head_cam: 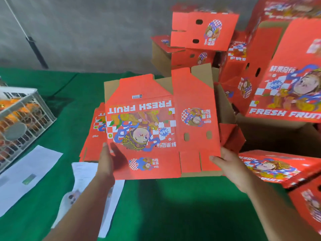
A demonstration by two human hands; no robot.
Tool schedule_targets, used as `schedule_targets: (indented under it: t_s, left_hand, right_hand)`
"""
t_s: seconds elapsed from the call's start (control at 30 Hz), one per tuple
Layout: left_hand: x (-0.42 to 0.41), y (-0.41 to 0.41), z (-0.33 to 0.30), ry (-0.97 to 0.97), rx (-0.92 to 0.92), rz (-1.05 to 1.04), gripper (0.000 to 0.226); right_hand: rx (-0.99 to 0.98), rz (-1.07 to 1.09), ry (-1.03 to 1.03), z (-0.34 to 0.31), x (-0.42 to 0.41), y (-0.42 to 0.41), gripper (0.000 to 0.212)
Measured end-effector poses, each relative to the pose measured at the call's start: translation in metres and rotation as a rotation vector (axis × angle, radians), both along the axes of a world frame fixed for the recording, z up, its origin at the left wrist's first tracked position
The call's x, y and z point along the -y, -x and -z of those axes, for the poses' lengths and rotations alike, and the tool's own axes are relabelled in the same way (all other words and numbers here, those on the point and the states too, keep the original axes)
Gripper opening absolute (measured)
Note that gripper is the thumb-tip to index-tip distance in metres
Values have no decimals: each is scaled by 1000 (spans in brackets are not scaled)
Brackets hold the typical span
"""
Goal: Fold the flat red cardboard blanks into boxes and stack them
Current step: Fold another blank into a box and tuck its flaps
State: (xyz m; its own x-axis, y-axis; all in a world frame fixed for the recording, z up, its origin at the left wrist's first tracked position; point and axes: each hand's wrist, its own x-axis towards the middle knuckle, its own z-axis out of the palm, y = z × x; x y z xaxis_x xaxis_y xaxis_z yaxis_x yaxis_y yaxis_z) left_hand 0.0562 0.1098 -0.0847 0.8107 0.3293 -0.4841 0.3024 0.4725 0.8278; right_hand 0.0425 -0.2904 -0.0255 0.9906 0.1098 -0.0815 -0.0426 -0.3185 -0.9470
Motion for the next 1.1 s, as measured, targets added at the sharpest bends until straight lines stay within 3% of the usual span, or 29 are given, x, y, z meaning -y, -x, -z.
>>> schedule_targets:
  t_s: [0.07,0.17,0.33,0.53,0.6,0.67,0.73,0.87,0.97,1.1]
  left_hand:
    - [19,7,6,293,154,-35,63]
    - [28,19,14,269,205,-95,65]
    - [25,42,25,30,100,-114,70]
    - [50,79,20,-192,41,-31,76]
    - [70,89,16,-197,73,137,76]
    - [92,97,18,-262,60,233,81]
    - [102,103,23,-276,-21,185,87]
    - [100,106,20,-278,-21,179,88]
    - [104,109,12,-240,59,162,74]
    - [115,107,-1,-267,128,144,61]
  right_hand:
    - [128,80,112,1,-1,8,77]
    - [139,129,91,3,-3,20,99]
    - [-115,245,-171,14,-2,40,54]
    - [-210,409,-218,18,-12,58,16]
    - [-322,364,-320,16,-26,62,23]
    - [-492,254,-524,10,-42,70,53]
    - [-500,248,-601,5,-53,79,44]
    - [-252,420,-215,14,-42,85,36]
    - [-149,371,-155,16,-32,82,28]
    - [-217,380,-244,3,-35,72,25]
